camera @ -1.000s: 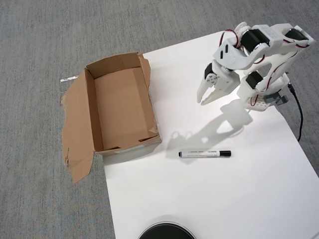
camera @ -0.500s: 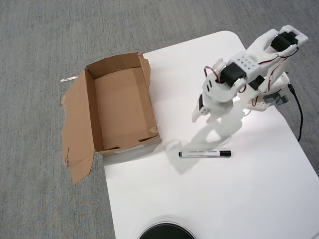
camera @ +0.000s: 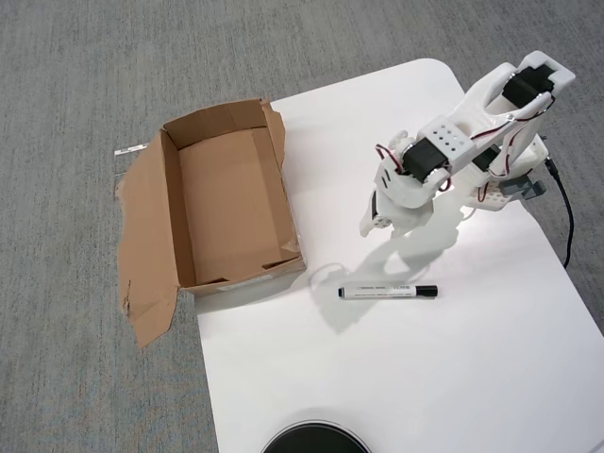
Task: Grasp a pen and put it in the box.
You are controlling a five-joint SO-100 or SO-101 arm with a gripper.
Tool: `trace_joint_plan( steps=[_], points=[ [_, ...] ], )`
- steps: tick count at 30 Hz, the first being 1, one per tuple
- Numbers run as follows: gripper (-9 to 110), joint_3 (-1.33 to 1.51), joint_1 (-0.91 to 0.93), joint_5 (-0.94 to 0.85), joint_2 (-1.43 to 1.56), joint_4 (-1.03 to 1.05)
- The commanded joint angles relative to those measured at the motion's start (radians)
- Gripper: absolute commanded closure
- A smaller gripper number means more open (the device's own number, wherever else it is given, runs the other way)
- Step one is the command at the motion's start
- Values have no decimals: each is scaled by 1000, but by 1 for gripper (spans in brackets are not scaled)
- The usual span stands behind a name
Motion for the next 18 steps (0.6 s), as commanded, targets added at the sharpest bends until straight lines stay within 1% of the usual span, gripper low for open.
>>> trace_joint_plan(
  steps=[1, 13, 15, 18],
  points=[
    [83, -28, -12, 4, 3, -9],
    [83, -28, -168, 8, -57, -9],
    [83, -28, -176, 56, -58, -9],
    [83, -28, -177, 199, -58, -9]
  ],
)
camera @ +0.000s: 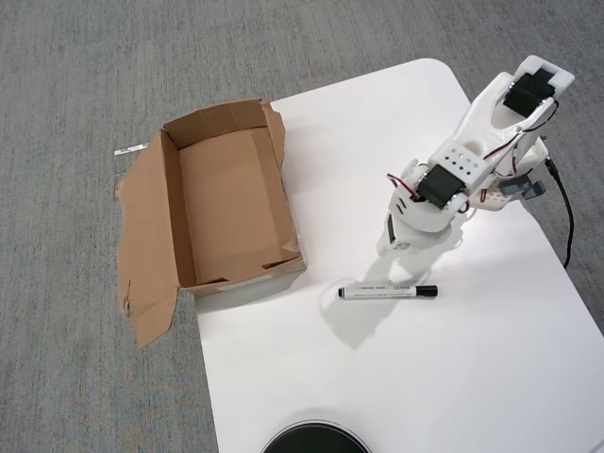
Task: Grasp a pen and put it in the box.
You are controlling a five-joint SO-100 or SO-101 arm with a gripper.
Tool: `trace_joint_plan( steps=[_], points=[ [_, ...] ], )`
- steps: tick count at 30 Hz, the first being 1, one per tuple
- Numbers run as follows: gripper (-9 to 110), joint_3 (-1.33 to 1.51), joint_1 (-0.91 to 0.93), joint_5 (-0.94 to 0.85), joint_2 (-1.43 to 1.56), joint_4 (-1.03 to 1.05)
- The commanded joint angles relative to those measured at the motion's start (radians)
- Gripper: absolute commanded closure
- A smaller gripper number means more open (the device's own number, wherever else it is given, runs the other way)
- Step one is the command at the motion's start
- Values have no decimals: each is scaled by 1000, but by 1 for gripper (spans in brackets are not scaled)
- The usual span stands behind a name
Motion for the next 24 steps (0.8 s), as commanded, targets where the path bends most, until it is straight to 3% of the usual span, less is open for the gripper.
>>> trace_joint_plan(
  steps=[1, 16, 19, 24],
  points=[
    [83, -27, -15, 162, 2, -9],
    [83, -33, -15, 1331, 17, -20],
    [83, -65, -16, 1503, 5, -114],
    [83, -74, -77, 1613, -46, -433]
  ],
)
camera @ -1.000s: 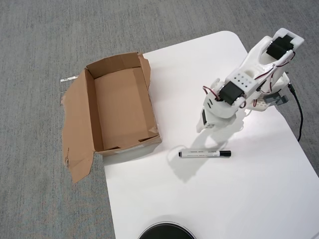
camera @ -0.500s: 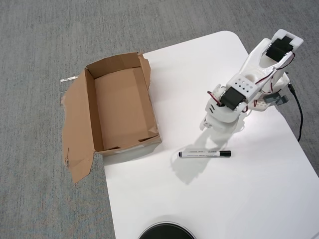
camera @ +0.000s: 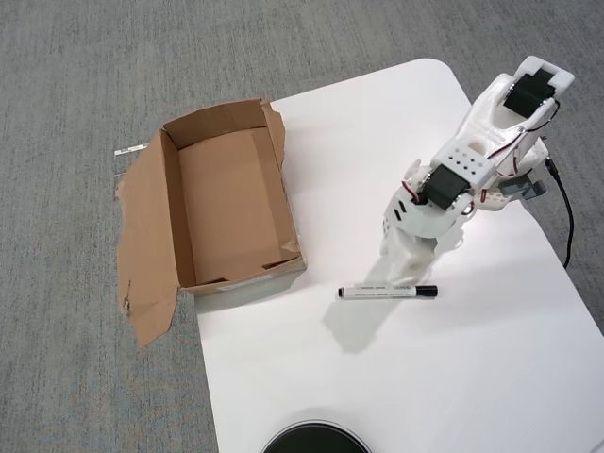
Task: Grasp a pen and put it in the box.
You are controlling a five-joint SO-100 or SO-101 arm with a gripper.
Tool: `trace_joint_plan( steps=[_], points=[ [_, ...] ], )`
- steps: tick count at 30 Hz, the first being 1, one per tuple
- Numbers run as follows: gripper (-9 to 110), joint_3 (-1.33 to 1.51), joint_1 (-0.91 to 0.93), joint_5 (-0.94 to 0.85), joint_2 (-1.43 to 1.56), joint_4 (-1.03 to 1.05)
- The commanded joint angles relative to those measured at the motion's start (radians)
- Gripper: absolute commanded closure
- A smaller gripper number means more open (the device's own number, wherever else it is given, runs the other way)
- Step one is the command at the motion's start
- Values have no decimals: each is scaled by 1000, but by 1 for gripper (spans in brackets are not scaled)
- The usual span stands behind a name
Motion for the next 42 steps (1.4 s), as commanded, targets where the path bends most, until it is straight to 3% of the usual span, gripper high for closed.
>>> trace_joint_plan(
  steps=[1, 7, 42],
  points=[
    [83, -28, -36, 64, -60, -232],
    [83, -30, -39, 64, -202, -419],
    [83, 228, -36, 48, -218, -417]
  ],
)
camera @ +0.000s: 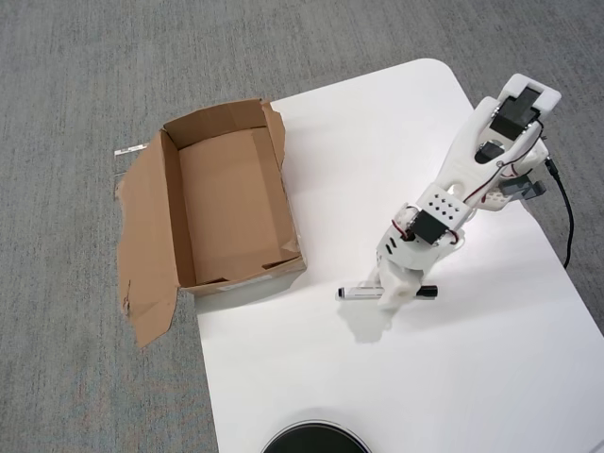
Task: Grasp a pen and put it in the box.
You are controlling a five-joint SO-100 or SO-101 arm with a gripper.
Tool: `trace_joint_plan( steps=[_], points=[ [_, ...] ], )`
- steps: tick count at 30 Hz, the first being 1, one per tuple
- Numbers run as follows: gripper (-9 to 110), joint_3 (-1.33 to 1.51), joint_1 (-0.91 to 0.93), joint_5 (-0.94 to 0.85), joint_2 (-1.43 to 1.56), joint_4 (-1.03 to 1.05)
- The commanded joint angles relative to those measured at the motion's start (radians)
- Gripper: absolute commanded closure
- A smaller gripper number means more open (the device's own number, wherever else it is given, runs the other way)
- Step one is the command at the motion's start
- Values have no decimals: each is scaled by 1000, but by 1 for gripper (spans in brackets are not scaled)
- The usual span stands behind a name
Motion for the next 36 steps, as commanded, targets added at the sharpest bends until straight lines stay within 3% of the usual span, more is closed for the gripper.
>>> trace_joint_plan(
  steps=[1, 36],
  points=[
    [83, 51, -13, -7, 9, -6],
    [84, 128, -122, -4, -44, -20]
  ],
)
